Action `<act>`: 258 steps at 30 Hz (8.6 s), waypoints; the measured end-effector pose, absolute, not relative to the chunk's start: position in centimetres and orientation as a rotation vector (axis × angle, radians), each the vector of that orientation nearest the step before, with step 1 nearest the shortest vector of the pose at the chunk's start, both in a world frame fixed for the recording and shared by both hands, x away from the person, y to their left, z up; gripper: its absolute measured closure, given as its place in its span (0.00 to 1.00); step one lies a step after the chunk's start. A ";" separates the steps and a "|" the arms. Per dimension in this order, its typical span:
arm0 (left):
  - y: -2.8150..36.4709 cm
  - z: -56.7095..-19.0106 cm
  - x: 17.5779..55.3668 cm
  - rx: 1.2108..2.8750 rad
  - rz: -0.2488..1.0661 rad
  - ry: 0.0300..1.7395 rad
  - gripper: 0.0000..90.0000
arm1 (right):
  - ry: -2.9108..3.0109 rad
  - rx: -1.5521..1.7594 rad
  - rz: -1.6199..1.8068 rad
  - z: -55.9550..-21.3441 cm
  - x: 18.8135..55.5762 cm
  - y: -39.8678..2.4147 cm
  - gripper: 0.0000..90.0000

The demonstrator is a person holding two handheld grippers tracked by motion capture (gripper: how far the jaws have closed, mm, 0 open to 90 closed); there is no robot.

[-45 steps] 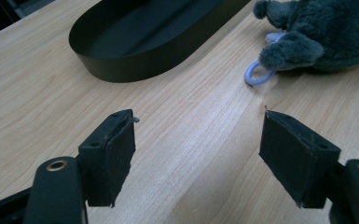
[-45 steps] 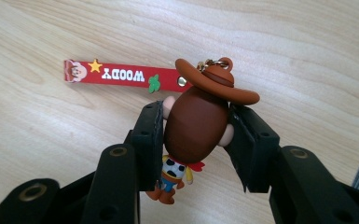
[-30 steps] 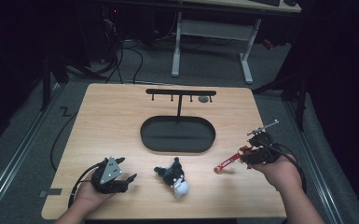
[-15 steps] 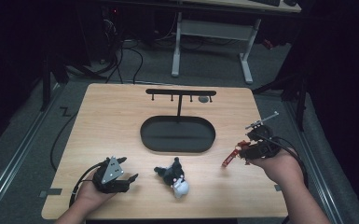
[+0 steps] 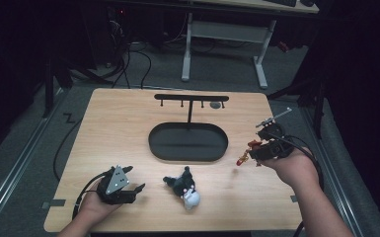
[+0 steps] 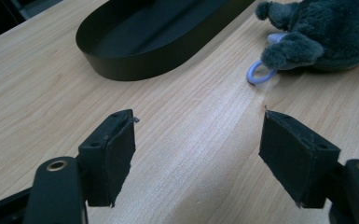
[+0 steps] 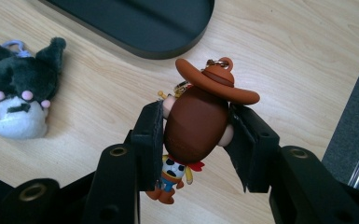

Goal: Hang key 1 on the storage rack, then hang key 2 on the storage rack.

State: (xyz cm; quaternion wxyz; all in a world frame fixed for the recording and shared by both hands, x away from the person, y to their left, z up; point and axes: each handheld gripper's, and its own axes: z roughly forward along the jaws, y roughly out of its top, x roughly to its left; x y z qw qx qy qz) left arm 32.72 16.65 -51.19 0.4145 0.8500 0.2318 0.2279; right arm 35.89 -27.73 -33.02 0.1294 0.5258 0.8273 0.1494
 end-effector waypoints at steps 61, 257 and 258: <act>17.0 -51.2 32.8 2.129 0.558 0.600 0.30 | 2.389 1.465 0.503 -30.9 43.3 -23.6 0.64; 18.1 -51.5 35.2 2.068 0.529 0.899 0.50 | 2.013 1.563 0.850 -52.0 27.7 -31.2 0.46; 18.0 -51.5 35.3 2.074 0.525 0.892 0.50 | 2.023 1.559 0.838 -52.1 27.6 -31.2 0.45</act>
